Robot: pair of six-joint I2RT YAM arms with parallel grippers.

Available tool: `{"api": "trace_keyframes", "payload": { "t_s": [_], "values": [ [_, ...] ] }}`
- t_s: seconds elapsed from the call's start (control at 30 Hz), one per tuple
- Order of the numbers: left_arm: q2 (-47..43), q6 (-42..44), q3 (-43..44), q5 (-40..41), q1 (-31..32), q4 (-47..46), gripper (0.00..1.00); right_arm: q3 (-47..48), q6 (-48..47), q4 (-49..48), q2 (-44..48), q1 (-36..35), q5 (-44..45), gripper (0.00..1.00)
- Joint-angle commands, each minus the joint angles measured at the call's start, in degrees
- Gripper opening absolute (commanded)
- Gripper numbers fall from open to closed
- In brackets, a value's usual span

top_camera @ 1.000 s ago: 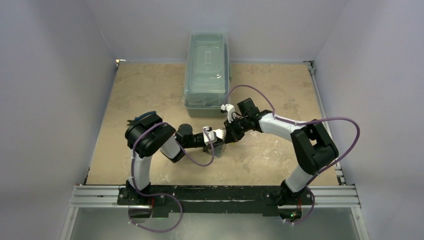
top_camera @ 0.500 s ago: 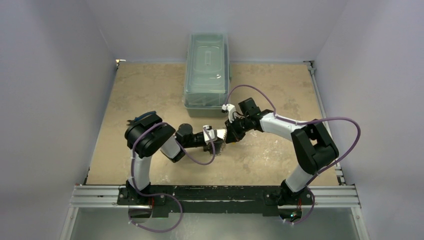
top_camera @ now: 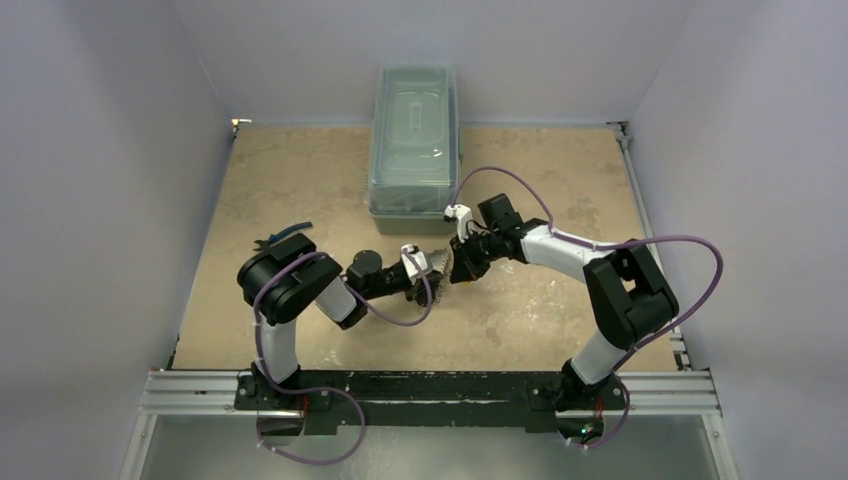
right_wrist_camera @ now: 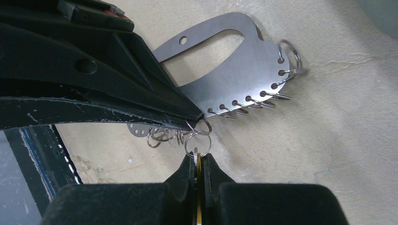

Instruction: Remove the keys from the keyring

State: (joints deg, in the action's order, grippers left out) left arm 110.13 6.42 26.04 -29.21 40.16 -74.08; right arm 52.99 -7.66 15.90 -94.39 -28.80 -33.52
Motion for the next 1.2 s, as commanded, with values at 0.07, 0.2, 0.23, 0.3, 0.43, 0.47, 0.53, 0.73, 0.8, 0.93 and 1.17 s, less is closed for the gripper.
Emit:
{"api": "trace_keyframes", "payload": {
  "t_s": [0.07,0.2,0.23,0.3,0.43,0.47,0.53,0.73,0.8,0.93,1.17],
  "values": [
    [-2.3,0.9,-3.8,6.7,1.4,-2.9,0.00,-0.4,2.8,-0.6,0.3,0.5,1.3,0.00],
    [-2.4,4.6,-5.2,9.1,2.9,-4.8,0.00,-0.6,3.1,-0.8,0.6,0.5,1.9,0.00],
    [-2.3,5.4,-5.5,9.7,3.3,-5.5,0.00,-0.6,3.0,-0.8,0.8,0.4,2.0,0.00],
    [-2.4,8.3,-6.1,11.4,4.4,-6.4,0.00,-0.6,3.0,-1.3,1.3,0.0,2.3,0.00],
    [-3.2,13.7,-7.4,16.1,7.1,-8.4,0.00,-1.2,3.4,-2.4,2.1,-0.3,3.0,0.00],
    [-3.6,14.9,-7.6,16.8,7.4,-8.4,0.00,-1.3,3.5,-2.5,2.4,-0.4,3.0,0.00],
    [-4.2,16.7,-8.3,18.5,8.2,-9.1,0.00,-1.6,3.7,-2.8,2.8,-0.5,3.2,0.00],
    [-6.5,21.0,-9.6,21.9,8.9,-10.4,0.00,-2.3,4.2,-3.6,3.7,-0.6,3.0,0.00],
    [-7.4,21.1,-9.7,21.7,8.9,-10.3,0.00,-2.5,4.4,-4.0,3.9,-0.6,2.5,0.00],
    [-8.4,20.3,-9.7,20.4,8.9,-9.9,0.00,-2.5,5.0,-5.3,4.8,-0.8,1.9,0.00],
    [-9.8,19.0,-10.1,17.2,8.9,-10.0,0.00,-1.3,3.9,-6.6,5.6,-1.0,2.3,0.00]
  ]
}}
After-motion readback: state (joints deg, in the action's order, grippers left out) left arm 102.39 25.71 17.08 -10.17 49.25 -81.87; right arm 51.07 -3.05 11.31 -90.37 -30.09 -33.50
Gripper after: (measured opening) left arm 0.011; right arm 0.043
